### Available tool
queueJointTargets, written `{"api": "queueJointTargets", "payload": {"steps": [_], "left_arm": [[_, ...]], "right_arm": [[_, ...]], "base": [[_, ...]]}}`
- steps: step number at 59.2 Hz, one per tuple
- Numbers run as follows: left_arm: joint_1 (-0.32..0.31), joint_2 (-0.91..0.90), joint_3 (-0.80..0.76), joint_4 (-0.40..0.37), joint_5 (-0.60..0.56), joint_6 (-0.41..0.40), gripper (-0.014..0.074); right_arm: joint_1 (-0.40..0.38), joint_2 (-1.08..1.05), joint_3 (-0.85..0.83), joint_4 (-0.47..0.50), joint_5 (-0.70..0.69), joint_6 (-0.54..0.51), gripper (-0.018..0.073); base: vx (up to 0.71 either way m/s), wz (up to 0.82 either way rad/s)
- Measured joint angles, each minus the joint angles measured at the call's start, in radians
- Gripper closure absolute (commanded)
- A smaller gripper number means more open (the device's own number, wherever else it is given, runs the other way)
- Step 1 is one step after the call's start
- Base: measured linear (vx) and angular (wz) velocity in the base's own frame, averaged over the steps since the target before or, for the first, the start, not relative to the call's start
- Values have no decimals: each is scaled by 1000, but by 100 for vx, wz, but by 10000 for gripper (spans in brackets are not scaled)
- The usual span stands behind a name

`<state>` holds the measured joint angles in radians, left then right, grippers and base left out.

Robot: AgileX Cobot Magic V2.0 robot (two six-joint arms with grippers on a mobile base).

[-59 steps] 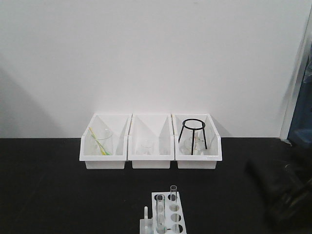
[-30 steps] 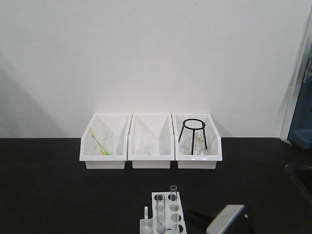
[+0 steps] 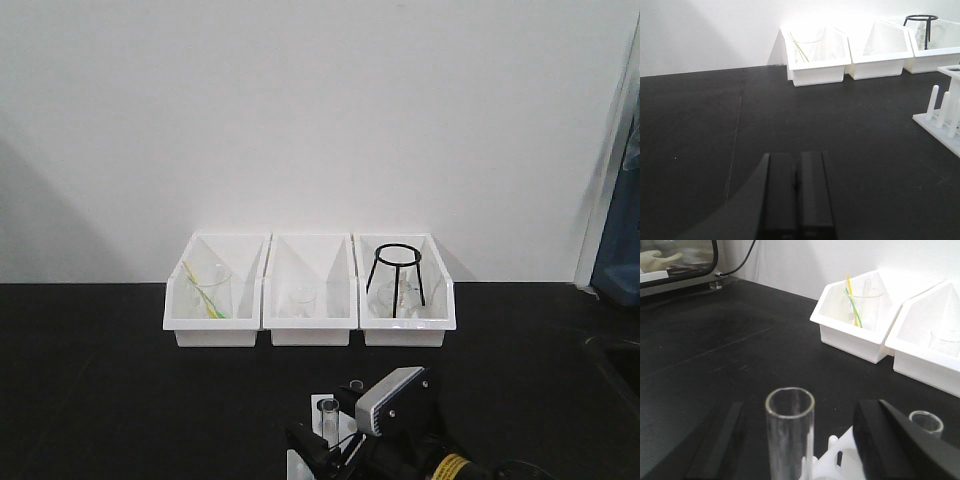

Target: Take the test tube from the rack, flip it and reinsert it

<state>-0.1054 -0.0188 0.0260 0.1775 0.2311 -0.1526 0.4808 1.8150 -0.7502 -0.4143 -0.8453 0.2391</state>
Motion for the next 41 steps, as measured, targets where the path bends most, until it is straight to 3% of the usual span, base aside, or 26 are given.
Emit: {"api": "queueJointTargets", "payload": {"steps": [16, 31, 41], "left_arm": [[0, 0, 0, 0, 0, 0, 602], [0, 0, 0, 0, 0, 0, 602], [0, 0, 0, 0, 0, 0, 602]], "right_arm": [[0, 9, -5, 2, 2, 0, 573], [0, -16, -5, 1, 21, -1, 575], [1, -174, -53, -2, 127, -1, 573]], "base": [[0, 0], [0, 0], [0, 0]]}}
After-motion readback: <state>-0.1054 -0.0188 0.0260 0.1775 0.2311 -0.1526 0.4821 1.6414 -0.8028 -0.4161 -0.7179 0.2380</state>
